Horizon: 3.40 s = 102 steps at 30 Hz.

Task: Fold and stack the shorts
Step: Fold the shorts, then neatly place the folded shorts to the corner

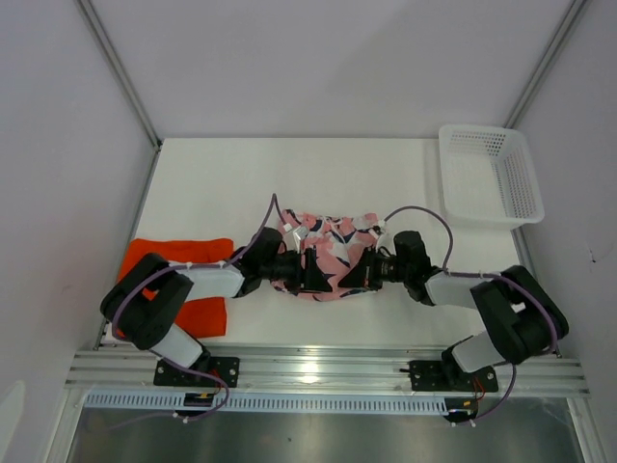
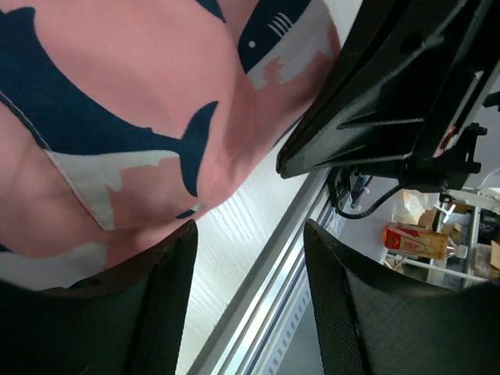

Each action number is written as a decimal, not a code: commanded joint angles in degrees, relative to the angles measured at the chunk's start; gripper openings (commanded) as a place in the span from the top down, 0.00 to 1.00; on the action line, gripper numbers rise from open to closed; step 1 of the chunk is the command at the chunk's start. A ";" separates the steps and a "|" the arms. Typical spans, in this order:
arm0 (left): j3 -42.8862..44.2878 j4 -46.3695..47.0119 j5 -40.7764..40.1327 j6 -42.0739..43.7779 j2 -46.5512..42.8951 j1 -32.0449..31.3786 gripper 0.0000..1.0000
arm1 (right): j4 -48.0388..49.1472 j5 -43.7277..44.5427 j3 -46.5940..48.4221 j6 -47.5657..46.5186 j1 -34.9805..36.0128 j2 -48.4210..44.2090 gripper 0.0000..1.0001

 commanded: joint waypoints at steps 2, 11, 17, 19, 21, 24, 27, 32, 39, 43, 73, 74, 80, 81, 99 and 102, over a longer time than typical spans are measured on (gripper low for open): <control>-0.70 9.07 2.69 -1.54 5.89 0.67 0.43 | 14.33 -5.98 -0.82 1.85 -2.97 11.94 1.00; -8.08 21.13 0.42 -3.83 12.57 5.42 0.43 | 30.27 -10.03 -2.40 5.80 -7.37 28.92 1.00; -7.99 20.24 -0.56 -3.92 12.85 5.51 0.44 | 16.68 -6.52 -0.30 0.28 -6.85 22.17 0.97; -7.82 18.76 -1.08 -3.83 10.31 5.51 0.44 | 14.21 -6.34 0.58 -0.69 -6.76 17.69 0.94; -5.98 11.22 -2.14 -1.65 4.18 5.42 0.43 | 8.15 -5.47 1.81 -2.70 -6.68 12.35 0.89; 0.49 -3.98 -6.70 3.53 -5.04 4.81 0.36 | -2.74 -2.66 5.58 -6.91 -6.15 4.44 0.75; 6.91 -18.66 -13.46 8.71 -10.26 4.80 0.26 | -14.87 2.69 10.24 -10.70 -5.62 -0.85 0.43; 12.22 -33.53 -25.68 13.74 -14.23 6.12 0.15 | -32.17 14.89 16.13 -16.94 -6.05 -8.15 0.12; 14.42 -37.95 -33.51 17.00 -12.03 10.68 0.09 | -43.38 32.32 20.01 -19.68 -7.45 -8.43 0.01; 13.89 -36.80 -34.40 17.53 -10.63 14.29 0.06 | -42.76 31.97 19.66 -19.50 -10.18 -5.18 0.01; 12.05 -15.45 -23.68 15.42 8.79 16.58 0.04 | -27.03 26.35 18.60 -16.69 -6.24 11.00 0.28; 12.13 -15.27 -23.33 15.33 9.06 16.67 0.06 | -27.03 26.44 18.60 -16.60 -5.97 11.00 0.32; 13.80 -15.18 -21.48 16.03 10.90 15.71 0.37 | -27.03 26.79 19.21 -15.90 -4.74 11.26 0.53; 14.06 -15.53 -21.39 16.21 11.34 15.44 0.48 | -27.03 26.88 19.48 -15.81 -4.57 11.35 0.58; 24.52 -43.99 -36.66 20.43 -8.66 14.03 1.00 | -38.80 31.80 31.77 -14.14 8.35 1.41 1.00; 28.12 -52.87 -40.10 20.69 -12.37 15.79 1.00 | -39.86 30.58 37.40 -13.00 11.86 2.99 1.00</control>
